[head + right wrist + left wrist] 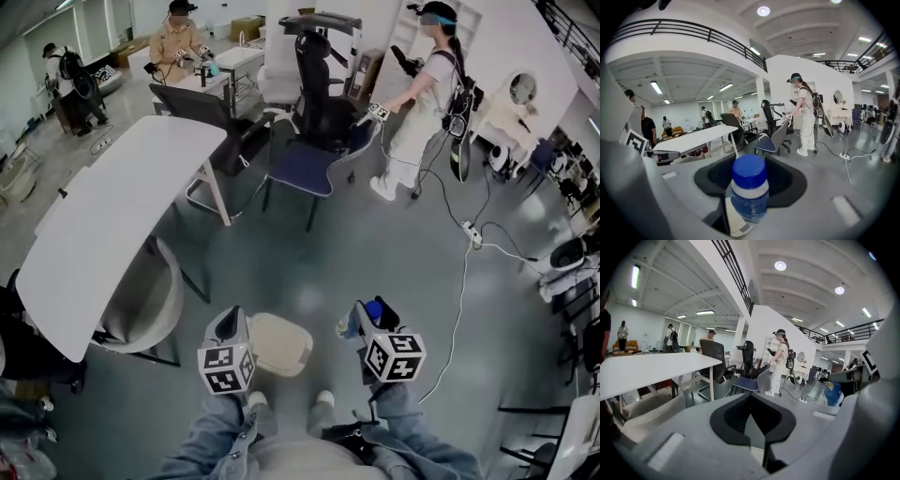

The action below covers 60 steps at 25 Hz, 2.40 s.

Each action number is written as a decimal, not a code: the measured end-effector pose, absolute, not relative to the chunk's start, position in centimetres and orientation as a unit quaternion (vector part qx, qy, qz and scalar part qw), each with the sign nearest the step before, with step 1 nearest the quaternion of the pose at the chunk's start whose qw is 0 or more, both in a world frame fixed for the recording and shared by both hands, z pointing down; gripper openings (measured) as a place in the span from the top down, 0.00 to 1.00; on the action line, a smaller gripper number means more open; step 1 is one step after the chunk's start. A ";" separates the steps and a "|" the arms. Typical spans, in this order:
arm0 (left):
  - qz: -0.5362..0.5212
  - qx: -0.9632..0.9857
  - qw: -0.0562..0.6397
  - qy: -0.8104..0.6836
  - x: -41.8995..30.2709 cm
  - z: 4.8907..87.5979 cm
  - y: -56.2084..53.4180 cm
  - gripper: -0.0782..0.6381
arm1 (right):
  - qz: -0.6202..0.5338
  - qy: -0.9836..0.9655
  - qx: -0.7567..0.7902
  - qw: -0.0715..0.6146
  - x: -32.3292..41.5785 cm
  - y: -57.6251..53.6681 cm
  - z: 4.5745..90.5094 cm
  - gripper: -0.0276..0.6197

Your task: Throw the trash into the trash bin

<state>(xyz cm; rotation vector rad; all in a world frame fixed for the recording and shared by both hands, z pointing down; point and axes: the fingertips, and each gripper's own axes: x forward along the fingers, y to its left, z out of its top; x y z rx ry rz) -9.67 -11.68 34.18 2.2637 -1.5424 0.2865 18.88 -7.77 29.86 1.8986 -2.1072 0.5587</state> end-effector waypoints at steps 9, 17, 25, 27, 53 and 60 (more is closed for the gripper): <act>0.151 0.789 0.202 -0.560 -6.6 38.5 -8.1 0.88 | 0.184 -0.757 0.604 0.168 22.4 -7.0 34.0 0.65; 0.185 0.778 0.218 -0.560 -3.2 45.6 -7.1 0.88 | 0.197 -0.772 0.574 0.190 25.3 -8.7 41.0 0.65; 0.213 0.757 0.245 -0.567 -2.1 53.1 -5.4 0.88 | 0.189 -0.788 0.542 0.224 25.8 -10.0 47.3 0.65; 0.219 0.754 0.251 -0.567 -1.8 55.0 -5.1 0.88 | 0.193 -0.788 0.538 0.228 25.8 -10.0 49.1 0.65; 0.258 0.723 0.315 -0.558 9.3 77.8 -0.7 0.88 | 0.256 -0.798 0.479 0.262 26.8 -7.1 72.9 0.65; 0.273 0.707 0.342 -0.555 11.2 81.4 0.6 0.88 | 0.269 -0.792 0.470 0.281 27.6 -5.9 75.7 0.65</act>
